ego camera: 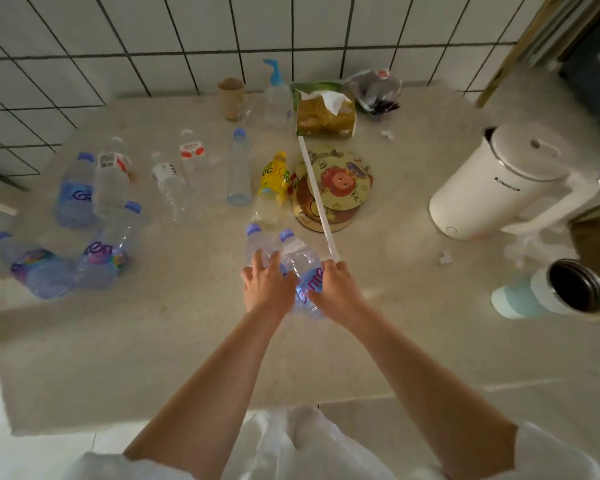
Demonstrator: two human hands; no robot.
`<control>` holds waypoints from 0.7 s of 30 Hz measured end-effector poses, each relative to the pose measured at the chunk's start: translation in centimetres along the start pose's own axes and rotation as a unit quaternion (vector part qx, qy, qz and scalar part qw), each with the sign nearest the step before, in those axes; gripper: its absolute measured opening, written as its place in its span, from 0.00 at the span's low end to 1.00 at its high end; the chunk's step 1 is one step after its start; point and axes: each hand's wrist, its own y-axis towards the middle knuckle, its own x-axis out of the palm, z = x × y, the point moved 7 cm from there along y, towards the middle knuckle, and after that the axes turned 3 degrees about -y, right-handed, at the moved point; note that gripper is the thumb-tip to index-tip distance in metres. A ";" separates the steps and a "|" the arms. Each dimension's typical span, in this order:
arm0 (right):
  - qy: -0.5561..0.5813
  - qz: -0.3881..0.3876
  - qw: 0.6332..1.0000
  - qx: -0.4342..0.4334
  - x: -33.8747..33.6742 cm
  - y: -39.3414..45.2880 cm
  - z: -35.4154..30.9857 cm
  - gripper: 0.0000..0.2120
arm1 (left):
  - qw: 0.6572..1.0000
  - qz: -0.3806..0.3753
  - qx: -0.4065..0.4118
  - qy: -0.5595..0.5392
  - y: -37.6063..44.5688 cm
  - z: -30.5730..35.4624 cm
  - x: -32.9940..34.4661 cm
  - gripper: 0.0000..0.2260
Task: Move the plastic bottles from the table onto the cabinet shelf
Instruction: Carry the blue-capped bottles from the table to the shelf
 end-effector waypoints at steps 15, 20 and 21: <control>-0.047 -0.074 0.994 0.072 6.1 1.6 -0.4 0.45 | 0.988 0.083 -0.080 -0.099 0.8 -4.9 -1.8 0.23; -0.024 -0.070 0.988 0.134 6.9 2.1 -0.7 0.44 | 0.979 0.042 -0.151 -0.130 2.0 -6.3 -1.2 0.36; -0.019 -0.065 0.988 0.142 6.9 2.2 -0.6 0.43 | 0.976 0.031 -0.166 -0.137 2.2 -6.5 -1.1 0.38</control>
